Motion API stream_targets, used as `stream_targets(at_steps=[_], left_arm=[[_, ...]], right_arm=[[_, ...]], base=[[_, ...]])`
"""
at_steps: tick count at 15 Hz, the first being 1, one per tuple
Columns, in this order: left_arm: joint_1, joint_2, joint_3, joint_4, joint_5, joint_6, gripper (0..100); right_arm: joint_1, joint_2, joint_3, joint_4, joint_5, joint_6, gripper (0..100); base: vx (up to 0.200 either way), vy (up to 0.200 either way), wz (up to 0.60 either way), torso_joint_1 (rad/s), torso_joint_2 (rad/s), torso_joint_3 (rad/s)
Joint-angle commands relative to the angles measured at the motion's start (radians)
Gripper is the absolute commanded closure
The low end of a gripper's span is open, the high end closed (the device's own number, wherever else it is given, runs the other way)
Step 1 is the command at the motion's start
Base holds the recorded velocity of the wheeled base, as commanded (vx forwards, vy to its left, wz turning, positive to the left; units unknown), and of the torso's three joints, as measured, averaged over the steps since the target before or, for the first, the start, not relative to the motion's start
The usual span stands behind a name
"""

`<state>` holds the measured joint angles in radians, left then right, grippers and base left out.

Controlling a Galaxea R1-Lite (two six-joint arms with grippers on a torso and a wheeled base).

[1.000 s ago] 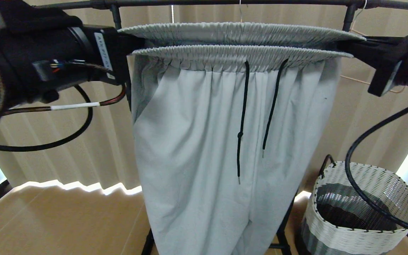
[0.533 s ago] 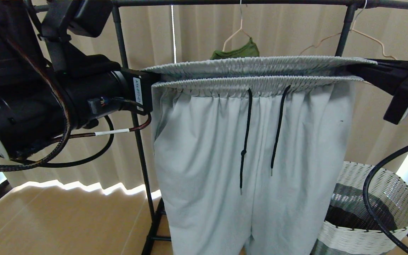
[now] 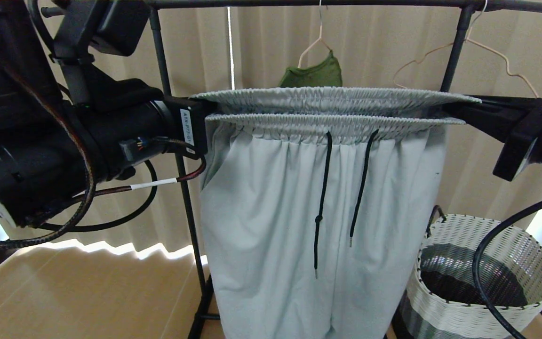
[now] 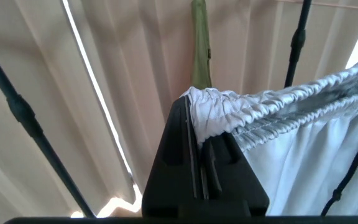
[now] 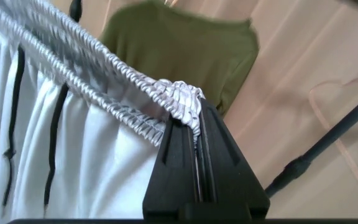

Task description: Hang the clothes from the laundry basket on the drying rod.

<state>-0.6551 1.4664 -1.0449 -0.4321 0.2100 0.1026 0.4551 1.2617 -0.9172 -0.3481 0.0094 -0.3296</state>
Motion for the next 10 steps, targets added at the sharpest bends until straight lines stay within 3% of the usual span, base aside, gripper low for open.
stream_targets(at_steps=[1, 10], left_arm=[[0.002, -0.008, 0.008, 0.0, 0.0, 0.0, 100], [0.017, -0.012, -0.001, 0.0, -0.001, 0.003, 100]], right_arm=[[0.0, 0.007, 0.005, -0.019, 0.0, -0.002, 100], [-0.001, 0.027, -0.029, -0.052, -0.002, -0.003, 100]], base=[[0.0, 0.0, 0.0, 0.0, 0.0, 0.0], [0.0, 0.0, 0.0, 0.0, 0.0, 0.0]])
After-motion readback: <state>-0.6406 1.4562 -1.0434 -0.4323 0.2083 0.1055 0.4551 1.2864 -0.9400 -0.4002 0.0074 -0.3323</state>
